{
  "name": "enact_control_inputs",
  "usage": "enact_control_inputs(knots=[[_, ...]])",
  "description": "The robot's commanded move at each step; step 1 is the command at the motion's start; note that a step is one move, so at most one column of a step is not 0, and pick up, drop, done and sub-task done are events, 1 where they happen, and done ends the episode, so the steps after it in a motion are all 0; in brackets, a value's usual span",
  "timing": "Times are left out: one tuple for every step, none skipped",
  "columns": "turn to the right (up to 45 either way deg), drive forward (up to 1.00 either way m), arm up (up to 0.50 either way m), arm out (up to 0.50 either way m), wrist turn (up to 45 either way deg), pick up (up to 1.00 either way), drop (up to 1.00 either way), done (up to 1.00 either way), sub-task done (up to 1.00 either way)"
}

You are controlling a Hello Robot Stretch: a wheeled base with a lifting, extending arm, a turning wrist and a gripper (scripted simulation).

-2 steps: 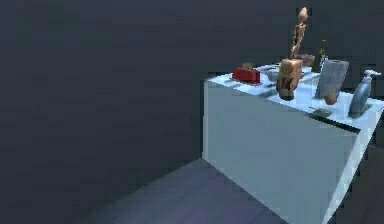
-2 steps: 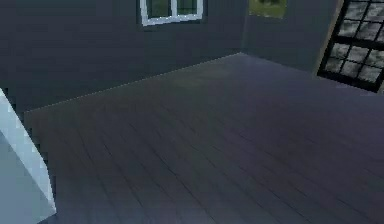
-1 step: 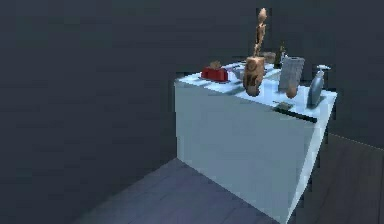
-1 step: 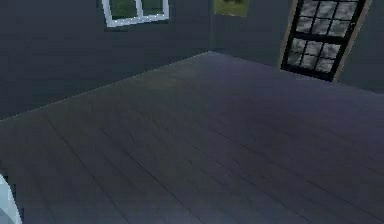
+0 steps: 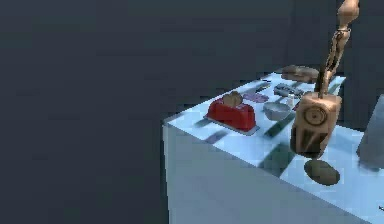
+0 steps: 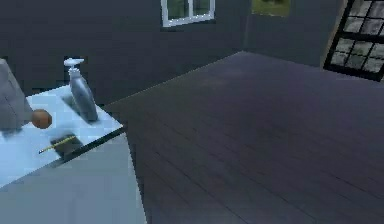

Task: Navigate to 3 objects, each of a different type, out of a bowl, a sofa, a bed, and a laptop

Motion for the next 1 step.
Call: enact_control_inputs(knots=[[21.0,0.0,0.0,0.0,0.0,0.0,0.0,0.0,0.0]])
